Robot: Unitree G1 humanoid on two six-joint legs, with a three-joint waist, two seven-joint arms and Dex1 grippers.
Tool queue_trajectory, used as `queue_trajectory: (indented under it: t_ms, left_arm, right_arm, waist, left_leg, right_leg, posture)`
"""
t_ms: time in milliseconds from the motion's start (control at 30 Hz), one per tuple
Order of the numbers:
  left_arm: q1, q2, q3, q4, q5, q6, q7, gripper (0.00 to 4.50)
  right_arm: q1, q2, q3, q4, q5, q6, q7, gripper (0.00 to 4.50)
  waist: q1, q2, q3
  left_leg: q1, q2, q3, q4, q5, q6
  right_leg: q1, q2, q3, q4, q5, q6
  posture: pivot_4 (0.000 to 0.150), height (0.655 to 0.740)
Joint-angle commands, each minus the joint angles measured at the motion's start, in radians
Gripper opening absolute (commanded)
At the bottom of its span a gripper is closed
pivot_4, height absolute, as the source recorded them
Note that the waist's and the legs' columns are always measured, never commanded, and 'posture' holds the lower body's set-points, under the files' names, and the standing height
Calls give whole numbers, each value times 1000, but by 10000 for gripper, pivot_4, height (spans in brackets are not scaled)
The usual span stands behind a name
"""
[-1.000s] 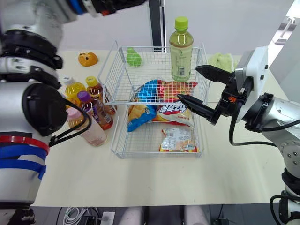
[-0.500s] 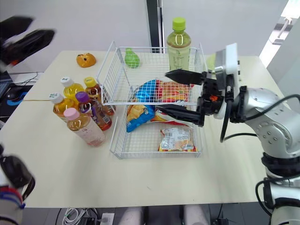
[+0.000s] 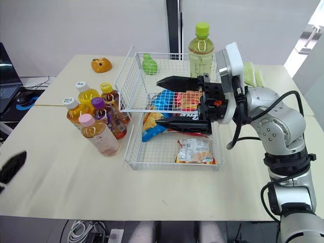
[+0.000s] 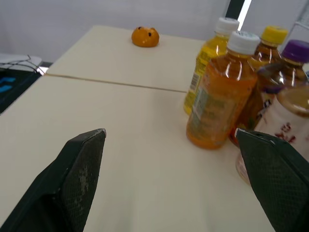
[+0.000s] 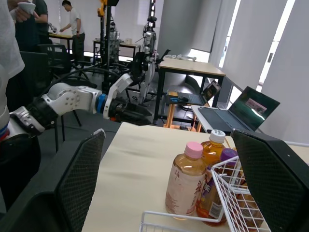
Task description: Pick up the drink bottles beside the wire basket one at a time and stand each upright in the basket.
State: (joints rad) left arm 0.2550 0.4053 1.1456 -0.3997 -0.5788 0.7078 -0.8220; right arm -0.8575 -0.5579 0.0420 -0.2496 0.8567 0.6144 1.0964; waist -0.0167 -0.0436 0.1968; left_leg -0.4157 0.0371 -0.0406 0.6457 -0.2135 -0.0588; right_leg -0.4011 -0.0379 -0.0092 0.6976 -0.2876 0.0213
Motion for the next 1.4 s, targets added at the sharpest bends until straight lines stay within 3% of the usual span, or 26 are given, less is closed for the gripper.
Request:
queue_trajectory:
  t_ms: [33,200,567,867,1133,1400]
  left_arm:
    - [81,-60,4,-79,-42,-87,41,44745]
    - [123,-59,-26,-97,-104,-132,104,44745]
    - [-109,191,-198,-66,-205,-99,249,44745]
    - [-368,307,-420,147,-101,-163,288,44745]
    - [-508,301,-578,347,17,-287,266,44745]
    - [-577,288,-636,442,68,-370,261,44745]
  right_arm:
    - [-6,4,-28,-14,-7,-25,12,45000]
    - [5,9,-31,-14,-23,-35,10,45000]
    - [37,6,-69,-41,-34,-37,-42,45000]
    - [66,-11,-91,-91,-44,-27,-98,45000]
    - [77,-26,-101,-111,-41,-22,-132,45000]
    - [76,-41,-100,-107,-45,-19,-148,45000]
  waist:
    - [3,0,0]
    - [7,1,0]
    - [9,1,0]
    - [9,1,0]
    - [8,2,0]
    - [8,2,0]
  left_leg:
    - [0,0,0,0,0,0]
    - [2,-3,-1,0,0,0]
    - [4,-1,0,-1,0,0]
    - [5,8,2,-1,0,0]
    - [2,10,2,-2,0,0]
    - [1,10,2,-2,0,0]
  right_leg:
    - [0,1,0,0,0,0]
    - [1,6,0,0,1,-3]
    - [3,9,1,0,1,-3]
    - [2,17,1,-2,4,-9]
    - [-3,19,2,-1,6,-11]
    - [-4,19,1,-1,6,-11]
  posture:
    - [1500,7400]
    - [1500,7400]
    - [1500,7400]
    - [1500,7400]
    - [1500,7400]
    - [1500,7400]
